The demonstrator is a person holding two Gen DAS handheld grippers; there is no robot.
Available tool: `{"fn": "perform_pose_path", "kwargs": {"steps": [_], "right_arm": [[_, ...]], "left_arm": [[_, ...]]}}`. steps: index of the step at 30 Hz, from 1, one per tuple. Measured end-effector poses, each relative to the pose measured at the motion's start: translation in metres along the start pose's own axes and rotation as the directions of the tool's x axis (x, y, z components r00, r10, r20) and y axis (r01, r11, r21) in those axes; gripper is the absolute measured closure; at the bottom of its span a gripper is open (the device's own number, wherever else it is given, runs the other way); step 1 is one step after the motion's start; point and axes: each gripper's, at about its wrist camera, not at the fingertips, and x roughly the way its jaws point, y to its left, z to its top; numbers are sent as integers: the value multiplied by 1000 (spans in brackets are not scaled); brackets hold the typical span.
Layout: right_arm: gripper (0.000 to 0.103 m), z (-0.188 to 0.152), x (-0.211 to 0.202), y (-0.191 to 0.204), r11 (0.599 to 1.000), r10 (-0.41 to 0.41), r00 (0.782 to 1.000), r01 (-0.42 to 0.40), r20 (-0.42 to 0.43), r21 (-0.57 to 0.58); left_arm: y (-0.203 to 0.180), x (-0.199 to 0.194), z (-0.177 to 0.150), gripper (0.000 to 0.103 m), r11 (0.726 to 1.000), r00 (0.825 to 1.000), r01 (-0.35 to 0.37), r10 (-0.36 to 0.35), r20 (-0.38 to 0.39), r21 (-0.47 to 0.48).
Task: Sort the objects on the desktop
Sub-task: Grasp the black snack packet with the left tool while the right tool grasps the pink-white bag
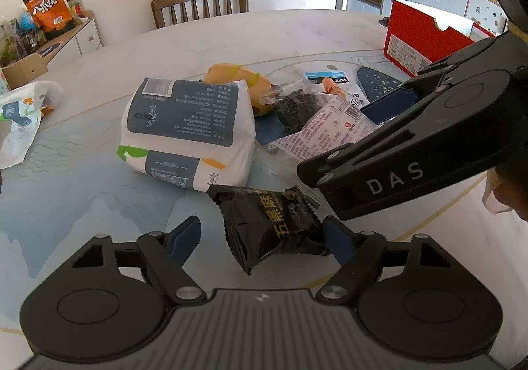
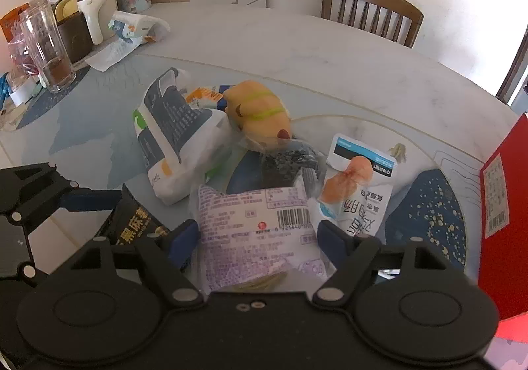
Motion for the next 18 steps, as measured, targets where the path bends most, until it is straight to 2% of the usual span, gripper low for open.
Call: {"fn": "perform_pose_path", "kwargs": {"steps": [3, 7, 10, 18], "right_arm": [[25, 1, 1, -1, 1000, 5, 1000, -5, -6, 2], [29, 2, 1, -4, 1000, 9, 1000, -9, -11, 10], [34, 2, 0, -7, 1000, 20, 1000, -20, -15, 22], [42, 0, -5, -6, 1000, 20, 1000, -19, -20, 25]], "left_arm": [[1, 0, 0, 34, 1000, 1000, 22, -22, -1, -14], [4, -1, 0, 37, 998, 999, 41, -41, 2, -39], [8, -2, 1, 48, 995, 998, 67, -67, 2, -68], [16, -7, 2, 57, 988, 994, 108, -108, 6, -110]]}}
